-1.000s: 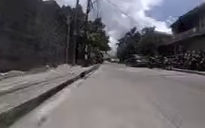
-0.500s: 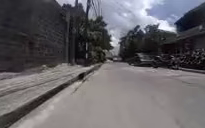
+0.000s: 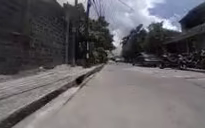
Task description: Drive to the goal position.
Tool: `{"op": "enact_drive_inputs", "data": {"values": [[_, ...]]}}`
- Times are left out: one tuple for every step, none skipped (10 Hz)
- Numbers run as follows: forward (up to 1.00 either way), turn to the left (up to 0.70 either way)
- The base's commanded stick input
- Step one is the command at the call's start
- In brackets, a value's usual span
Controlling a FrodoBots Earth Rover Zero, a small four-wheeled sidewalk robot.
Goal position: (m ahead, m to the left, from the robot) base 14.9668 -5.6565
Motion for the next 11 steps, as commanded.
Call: {"op": "enact_drive_inputs", "data": {"values": [[1.00, 0.00], [1.00, 0.00], [1.00, 0.00], [1.00, 0.00], [1.00, 0.00], [1.00, 0.00], [1.00, 0.00], [1.00, 0.00], [1.00, -0.05], [1.00, -0.18], [1.00, -0.36]]}}
